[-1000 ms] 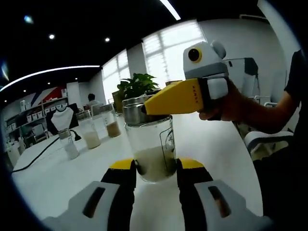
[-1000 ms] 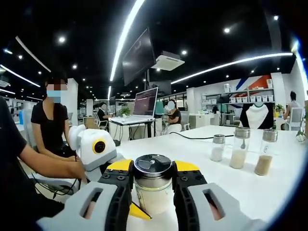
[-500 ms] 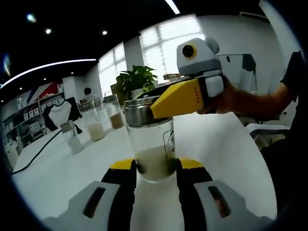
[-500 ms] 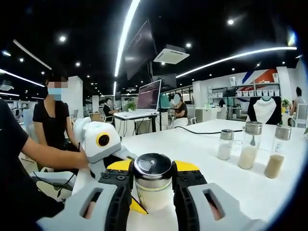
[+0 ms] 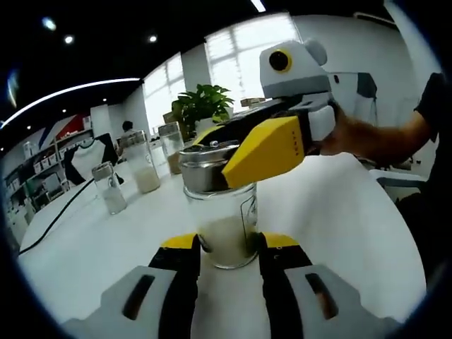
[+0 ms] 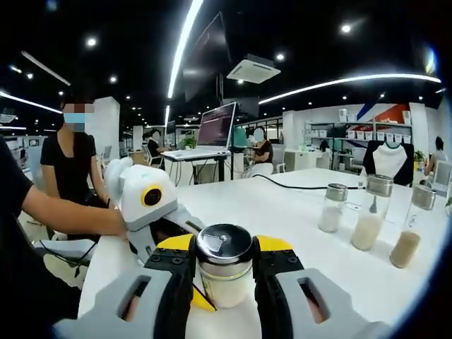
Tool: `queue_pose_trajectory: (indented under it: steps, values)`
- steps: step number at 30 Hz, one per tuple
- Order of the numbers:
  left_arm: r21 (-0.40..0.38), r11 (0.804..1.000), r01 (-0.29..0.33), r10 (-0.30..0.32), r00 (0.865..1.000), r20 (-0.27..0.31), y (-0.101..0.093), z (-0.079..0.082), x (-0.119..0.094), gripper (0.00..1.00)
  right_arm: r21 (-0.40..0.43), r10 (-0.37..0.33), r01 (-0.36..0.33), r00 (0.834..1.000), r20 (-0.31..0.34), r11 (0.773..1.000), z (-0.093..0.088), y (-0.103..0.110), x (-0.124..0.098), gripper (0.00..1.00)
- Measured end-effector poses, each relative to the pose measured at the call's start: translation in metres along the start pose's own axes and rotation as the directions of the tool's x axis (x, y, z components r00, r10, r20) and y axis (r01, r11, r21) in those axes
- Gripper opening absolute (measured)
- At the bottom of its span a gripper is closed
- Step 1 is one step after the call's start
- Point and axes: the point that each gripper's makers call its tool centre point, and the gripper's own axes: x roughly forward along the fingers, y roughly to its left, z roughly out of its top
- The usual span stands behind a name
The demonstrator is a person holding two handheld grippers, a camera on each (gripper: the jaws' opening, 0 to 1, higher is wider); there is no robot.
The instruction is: Rotate the seasoning bottle until the label or dispensing opening points toward the visible target arrow and the bottle remains upright within the marked orientation range
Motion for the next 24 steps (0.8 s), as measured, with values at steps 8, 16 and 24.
queue_pose_trajectory:
  steps: [8, 16, 24]
  values:
    - [-0.016, 1.0, -0.008, 0.008, 0.999, 0.037, 0.004, 0.004, -0.003, 0.36, 0.023, -0.005, 0.005, 1.0, 0.018, 1.0, 0.0, -0.005, 0.006, 0.29]
    - [-0.031, 0.999, -0.019, 0.02, 0.998, 0.055, 0.006, 0.007, -0.003, 0.44, 0.028, 0.009, -0.01, 1.0, 0.012, 1.0, 0.001, -0.005, 0.01, 0.29]
    - [-0.022, 0.998, -0.052, 0.052, 0.998, 0.044, 0.013, 0.004, -0.004, 0.43, 0.035, -0.061, 0.06, 0.998, 0.023, 0.998, 0.003, -0.008, 0.019, 0.29]
